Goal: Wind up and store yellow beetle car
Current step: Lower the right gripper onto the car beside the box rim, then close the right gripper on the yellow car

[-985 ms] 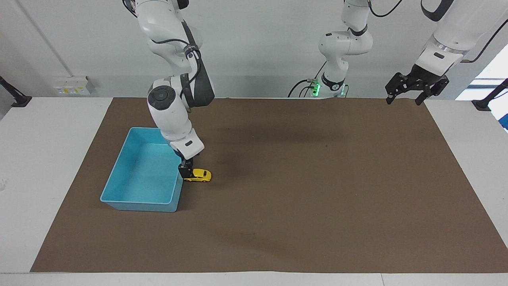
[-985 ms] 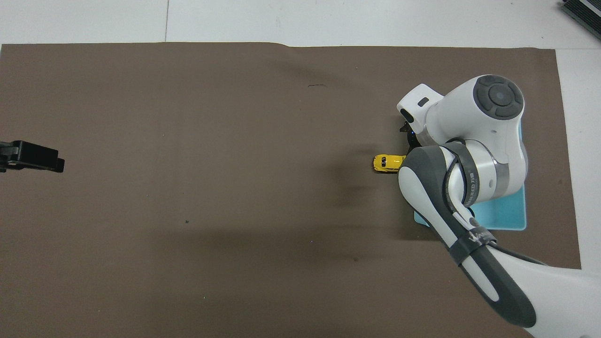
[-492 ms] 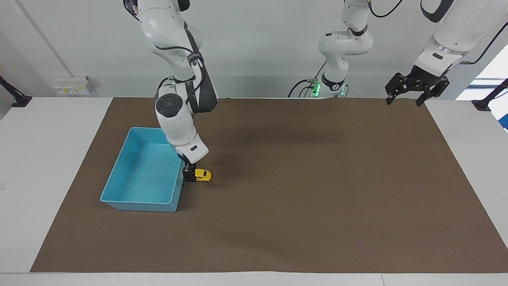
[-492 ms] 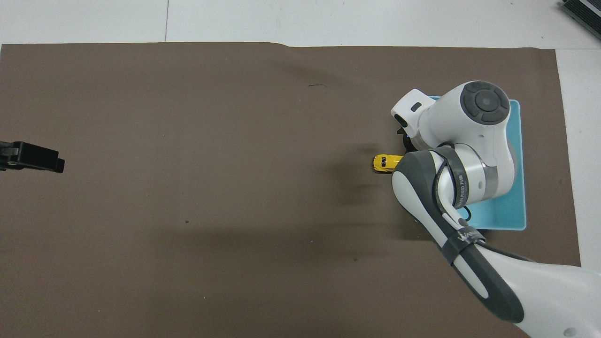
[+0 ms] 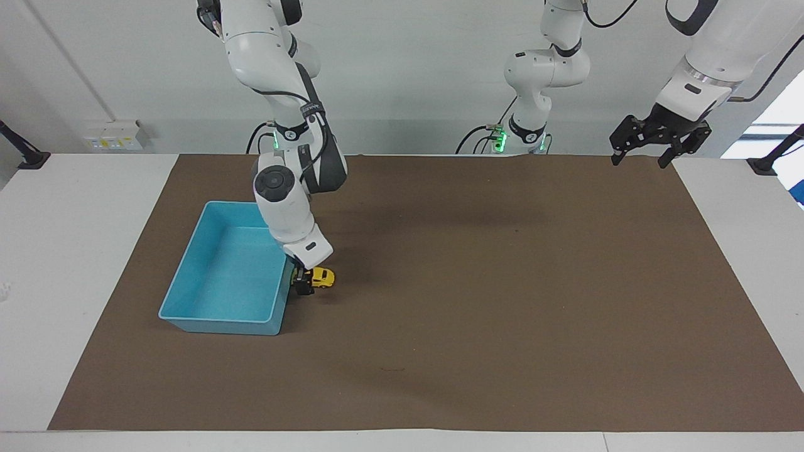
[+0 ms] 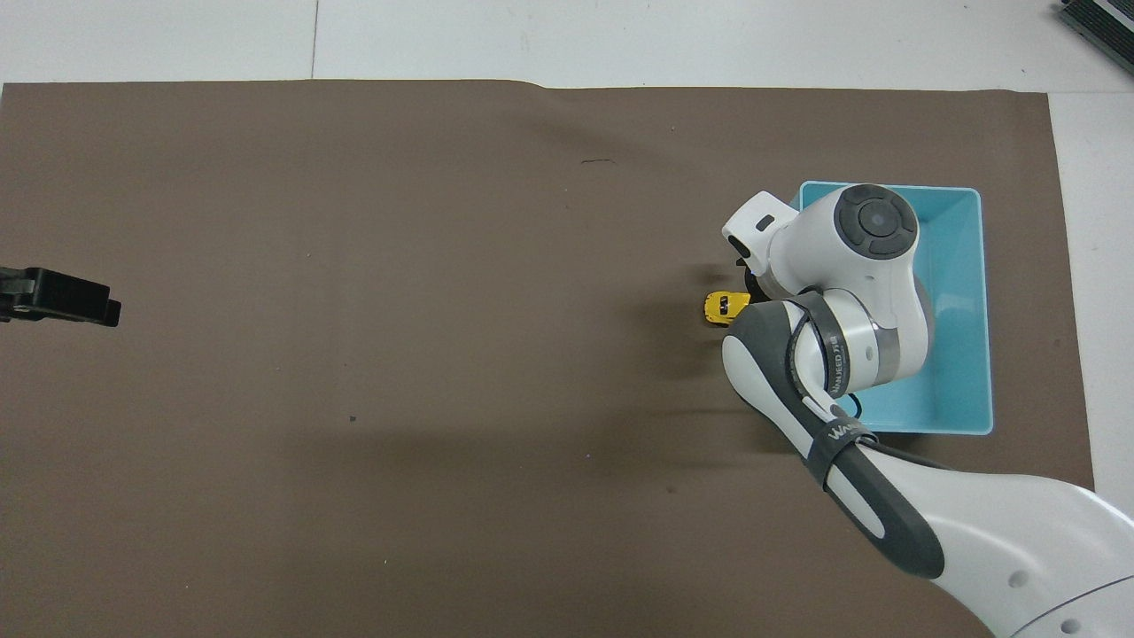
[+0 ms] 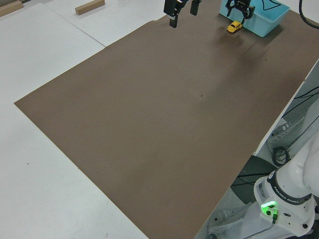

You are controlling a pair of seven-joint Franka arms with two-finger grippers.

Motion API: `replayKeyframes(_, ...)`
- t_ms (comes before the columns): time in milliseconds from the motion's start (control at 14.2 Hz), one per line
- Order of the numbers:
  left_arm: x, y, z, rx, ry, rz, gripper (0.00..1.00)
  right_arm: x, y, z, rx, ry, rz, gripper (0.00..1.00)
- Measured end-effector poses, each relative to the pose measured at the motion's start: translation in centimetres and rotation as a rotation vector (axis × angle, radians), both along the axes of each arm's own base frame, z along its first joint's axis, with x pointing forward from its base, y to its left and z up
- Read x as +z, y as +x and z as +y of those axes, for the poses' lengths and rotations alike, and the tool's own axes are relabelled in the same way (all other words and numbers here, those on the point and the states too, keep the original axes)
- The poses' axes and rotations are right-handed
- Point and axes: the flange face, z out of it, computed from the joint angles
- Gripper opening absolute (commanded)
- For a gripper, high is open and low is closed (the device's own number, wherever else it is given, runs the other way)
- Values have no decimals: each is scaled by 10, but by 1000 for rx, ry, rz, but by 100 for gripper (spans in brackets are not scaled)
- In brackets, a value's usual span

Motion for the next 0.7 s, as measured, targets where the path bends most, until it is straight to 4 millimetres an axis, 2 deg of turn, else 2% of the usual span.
replayKeyframes(492, 0, 0, 5, 8, 0, -1, 100, -9, -2, 1, 3, 0, -1, 98)
replayKeyframes(703, 1, 0, 5, 8, 0, -1, 100, -12, -4, 1, 4, -1, 4, 84)
